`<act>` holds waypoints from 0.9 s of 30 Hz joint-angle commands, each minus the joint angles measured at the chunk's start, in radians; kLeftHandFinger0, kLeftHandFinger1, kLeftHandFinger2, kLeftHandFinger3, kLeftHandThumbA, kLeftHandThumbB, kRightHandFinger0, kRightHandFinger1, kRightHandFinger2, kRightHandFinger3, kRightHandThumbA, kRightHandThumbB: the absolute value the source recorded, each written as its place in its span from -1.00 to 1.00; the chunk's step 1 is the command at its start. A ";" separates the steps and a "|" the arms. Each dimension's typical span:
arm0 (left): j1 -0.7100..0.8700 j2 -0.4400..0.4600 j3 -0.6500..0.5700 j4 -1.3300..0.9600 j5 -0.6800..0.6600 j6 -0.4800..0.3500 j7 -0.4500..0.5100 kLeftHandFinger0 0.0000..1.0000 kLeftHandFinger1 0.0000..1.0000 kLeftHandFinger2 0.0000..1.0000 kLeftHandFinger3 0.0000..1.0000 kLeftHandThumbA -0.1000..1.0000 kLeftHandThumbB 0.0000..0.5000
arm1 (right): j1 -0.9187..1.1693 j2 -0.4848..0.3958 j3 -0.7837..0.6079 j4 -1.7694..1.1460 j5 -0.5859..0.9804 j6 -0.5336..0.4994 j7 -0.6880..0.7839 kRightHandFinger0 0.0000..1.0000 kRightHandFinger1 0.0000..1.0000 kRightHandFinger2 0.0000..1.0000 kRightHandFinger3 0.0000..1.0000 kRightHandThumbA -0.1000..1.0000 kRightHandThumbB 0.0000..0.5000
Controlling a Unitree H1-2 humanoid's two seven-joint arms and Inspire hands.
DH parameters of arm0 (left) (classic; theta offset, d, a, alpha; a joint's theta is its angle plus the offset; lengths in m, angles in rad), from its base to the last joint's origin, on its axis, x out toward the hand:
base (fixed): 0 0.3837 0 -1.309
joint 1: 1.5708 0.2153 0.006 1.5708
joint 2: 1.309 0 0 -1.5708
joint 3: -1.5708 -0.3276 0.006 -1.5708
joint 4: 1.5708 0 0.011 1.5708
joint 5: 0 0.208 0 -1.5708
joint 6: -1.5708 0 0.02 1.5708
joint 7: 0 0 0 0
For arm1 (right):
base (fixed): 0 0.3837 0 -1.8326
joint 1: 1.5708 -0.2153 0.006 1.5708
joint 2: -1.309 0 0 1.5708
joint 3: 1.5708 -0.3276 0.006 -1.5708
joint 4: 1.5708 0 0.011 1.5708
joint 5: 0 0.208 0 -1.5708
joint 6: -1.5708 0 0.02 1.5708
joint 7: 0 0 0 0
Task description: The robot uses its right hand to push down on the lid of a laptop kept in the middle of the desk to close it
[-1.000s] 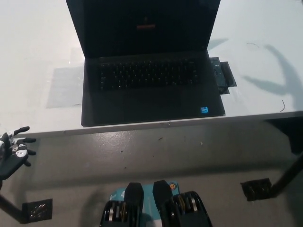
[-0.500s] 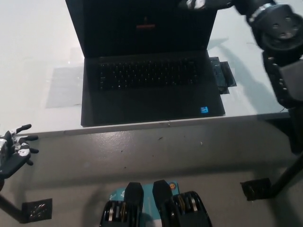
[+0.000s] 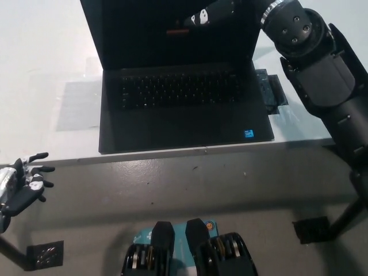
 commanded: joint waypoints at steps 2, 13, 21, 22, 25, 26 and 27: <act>-0.018 0.038 0.006 -0.039 0.000 -0.008 -0.016 -0.26 -0.01 0.29 0.53 -0.65 -1.00 | -0.090 -0.001 0.001 0.007 -0.061 -0.093 0.018 1.00 1.00 0.76 1.00 1.00 0.42; -0.021 0.046 -0.004 -0.041 0.004 -0.005 -0.025 -0.25 0.02 0.32 0.56 -0.65 -1.00 | -0.079 -0.043 -0.001 0.007 -0.115 -0.113 0.047 1.00 1.00 0.89 1.00 1.00 0.34; -0.036 0.047 -0.013 -0.039 0.001 0.000 -0.036 -0.21 0.03 0.31 0.62 -0.65 -1.00 | -0.111 -0.045 0.028 0.193 -0.191 -0.203 -0.022 1.00 1.00 0.93 1.00 1.00 0.51; -0.037 0.047 -0.015 -0.041 0.004 0.001 -0.036 -0.20 0.04 0.33 0.64 -0.66 -1.00 | -0.110 -0.043 0.030 0.218 -0.197 -0.207 -0.030 1.00 1.00 0.91 1.00 1.00 0.56; -0.037 0.046 -0.016 -0.047 0.010 0.014 -0.033 -0.26 0.02 0.34 0.66 -0.67 -1.00 | -0.107 -0.041 0.045 0.292 -0.219 -0.244 -0.057 1.00 1.00 0.92 0.99 1.00 0.64; -0.040 0.046 -0.014 -0.049 0.008 0.024 -0.033 -0.25 0.02 0.34 0.66 -0.66 -0.99 | -0.105 -0.040 0.047 0.311 -0.225 -0.250 -0.072 1.00 1.00 0.93 0.97 1.00 0.67; -0.042 0.047 -0.014 -0.049 0.008 0.026 -0.033 -0.25 0.02 0.34 0.66 -0.66 -0.99 | -0.107 -0.040 0.046 0.317 -0.227 -0.255 -0.075 1.00 1.00 0.93 0.96 1.00 0.67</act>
